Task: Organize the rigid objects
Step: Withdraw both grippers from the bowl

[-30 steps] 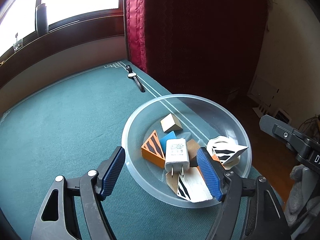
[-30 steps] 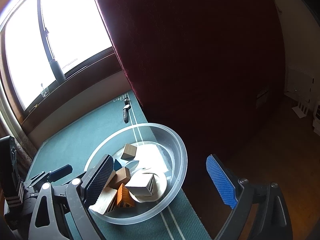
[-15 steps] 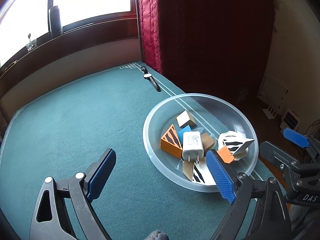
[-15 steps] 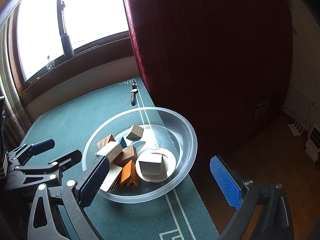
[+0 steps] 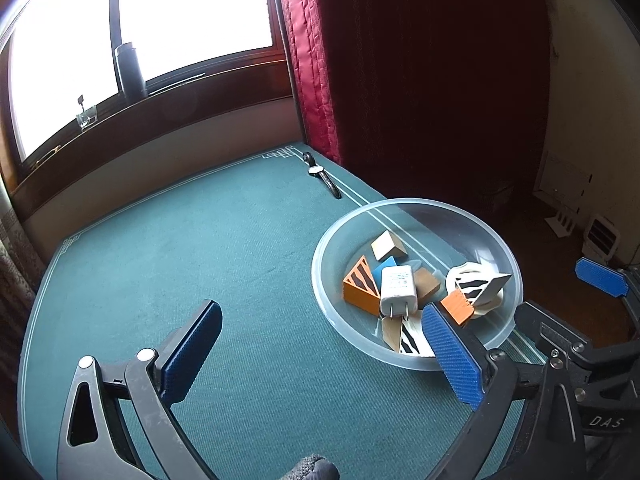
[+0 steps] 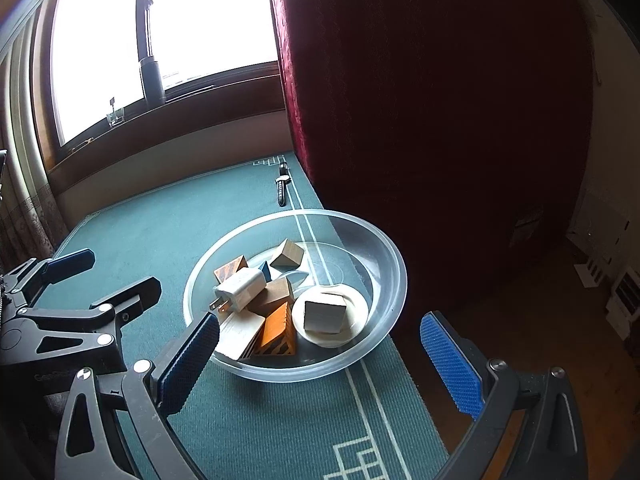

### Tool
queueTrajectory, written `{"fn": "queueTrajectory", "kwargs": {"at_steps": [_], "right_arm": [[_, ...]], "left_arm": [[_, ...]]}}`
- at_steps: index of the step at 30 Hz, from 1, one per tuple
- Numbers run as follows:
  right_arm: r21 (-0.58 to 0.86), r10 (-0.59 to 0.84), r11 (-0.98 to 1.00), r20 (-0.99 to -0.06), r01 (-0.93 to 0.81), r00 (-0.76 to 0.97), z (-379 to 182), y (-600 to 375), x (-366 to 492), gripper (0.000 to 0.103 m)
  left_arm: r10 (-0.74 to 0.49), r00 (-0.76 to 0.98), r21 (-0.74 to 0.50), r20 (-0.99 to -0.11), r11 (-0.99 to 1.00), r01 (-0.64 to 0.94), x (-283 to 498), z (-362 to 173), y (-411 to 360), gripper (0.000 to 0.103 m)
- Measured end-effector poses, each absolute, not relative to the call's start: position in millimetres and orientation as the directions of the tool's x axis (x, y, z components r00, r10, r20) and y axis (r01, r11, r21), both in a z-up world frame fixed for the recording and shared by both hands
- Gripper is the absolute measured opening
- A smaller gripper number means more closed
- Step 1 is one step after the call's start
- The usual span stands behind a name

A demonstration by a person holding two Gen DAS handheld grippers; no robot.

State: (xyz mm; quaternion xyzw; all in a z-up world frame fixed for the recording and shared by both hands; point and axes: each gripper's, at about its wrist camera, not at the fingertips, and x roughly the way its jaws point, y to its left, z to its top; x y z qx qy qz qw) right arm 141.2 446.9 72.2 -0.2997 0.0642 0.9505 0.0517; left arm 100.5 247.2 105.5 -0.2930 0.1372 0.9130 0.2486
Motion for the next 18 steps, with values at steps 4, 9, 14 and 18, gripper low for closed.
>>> {"fn": "queueTrajectory", "kwargs": {"at_steps": [4, 9, 14, 18], "right_arm": [[0.078, 0.074, -0.986, -0.579, -0.146, -0.812, 71.0, 445.8, 141.7, 0.102], [0.05, 0.104, -0.986, -0.569, -0.161, -0.815, 71.7, 444.2, 144.0, 0.102], [0.007, 0.131, -0.986, -0.565, -0.164, -0.815, 69.9, 438.6, 143.2, 0.102], [0.001, 0.136, -0.986, -0.572, -0.166, -0.809, 67.6, 438.3, 141.7, 0.102]], "left_arm": [[0.369, -0.709, 0.114, -0.601, -0.838, -0.533, 101.8, 105.1, 245.9, 0.101], [0.353, -0.716, 0.129, -0.602, -0.842, -0.524, 102.5, 103.0, 246.3, 0.101], [0.328, -0.73, 0.164, -0.599, -0.842, -0.513, 105.8, 100.0, 248.5, 0.101], [0.306, -0.741, 0.192, -0.598, -0.843, -0.503, 106.7, 97.2, 250.7, 0.101]]}}
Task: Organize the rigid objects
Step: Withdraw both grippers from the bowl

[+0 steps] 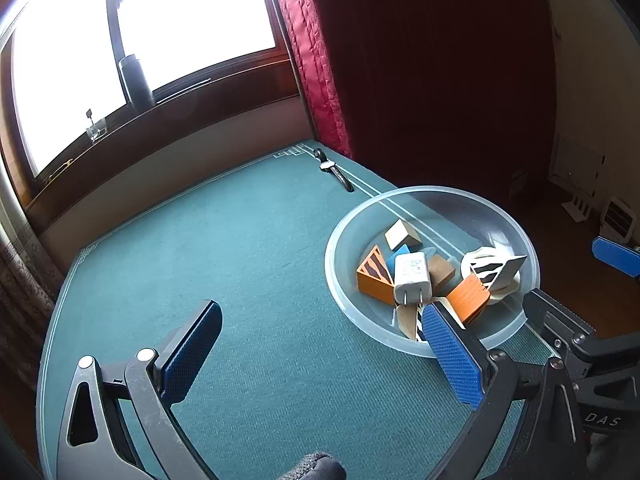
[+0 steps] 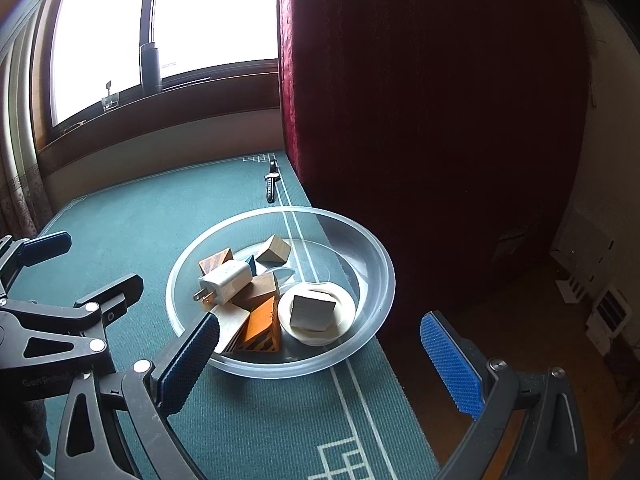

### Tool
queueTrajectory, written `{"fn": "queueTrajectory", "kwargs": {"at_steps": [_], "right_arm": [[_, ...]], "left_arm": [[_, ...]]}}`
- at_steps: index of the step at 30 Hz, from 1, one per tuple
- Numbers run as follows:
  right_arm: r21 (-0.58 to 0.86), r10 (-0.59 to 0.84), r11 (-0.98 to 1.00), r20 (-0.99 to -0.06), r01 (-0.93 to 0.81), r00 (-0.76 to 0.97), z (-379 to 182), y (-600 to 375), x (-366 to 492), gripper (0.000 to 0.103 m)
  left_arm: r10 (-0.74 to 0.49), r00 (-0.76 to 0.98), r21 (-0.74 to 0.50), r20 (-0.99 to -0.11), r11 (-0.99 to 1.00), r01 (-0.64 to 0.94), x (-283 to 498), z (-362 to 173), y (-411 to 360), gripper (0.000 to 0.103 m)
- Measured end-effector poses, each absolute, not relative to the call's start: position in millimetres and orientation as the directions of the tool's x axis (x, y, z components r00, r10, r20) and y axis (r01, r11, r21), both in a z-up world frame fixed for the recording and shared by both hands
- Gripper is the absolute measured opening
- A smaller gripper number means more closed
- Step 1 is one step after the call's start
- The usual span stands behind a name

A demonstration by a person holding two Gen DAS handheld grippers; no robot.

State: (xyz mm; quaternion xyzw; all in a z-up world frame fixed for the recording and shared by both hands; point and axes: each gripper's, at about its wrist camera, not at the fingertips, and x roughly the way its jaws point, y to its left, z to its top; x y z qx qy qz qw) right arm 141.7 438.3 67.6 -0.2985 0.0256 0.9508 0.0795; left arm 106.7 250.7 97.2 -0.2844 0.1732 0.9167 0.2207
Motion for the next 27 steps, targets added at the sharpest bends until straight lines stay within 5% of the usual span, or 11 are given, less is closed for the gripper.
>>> {"fn": "queueTrajectory", "kwargs": {"at_steps": [27], "right_arm": [[-0.002, 0.144, -0.984, -0.611, -0.181, -0.778, 59.8, 437.4, 136.2, 0.102]], "left_arm": [[0.296, -0.72, 0.191, -0.628, -0.838, -0.511, 100.1, 85.7, 253.4, 0.101]]}}
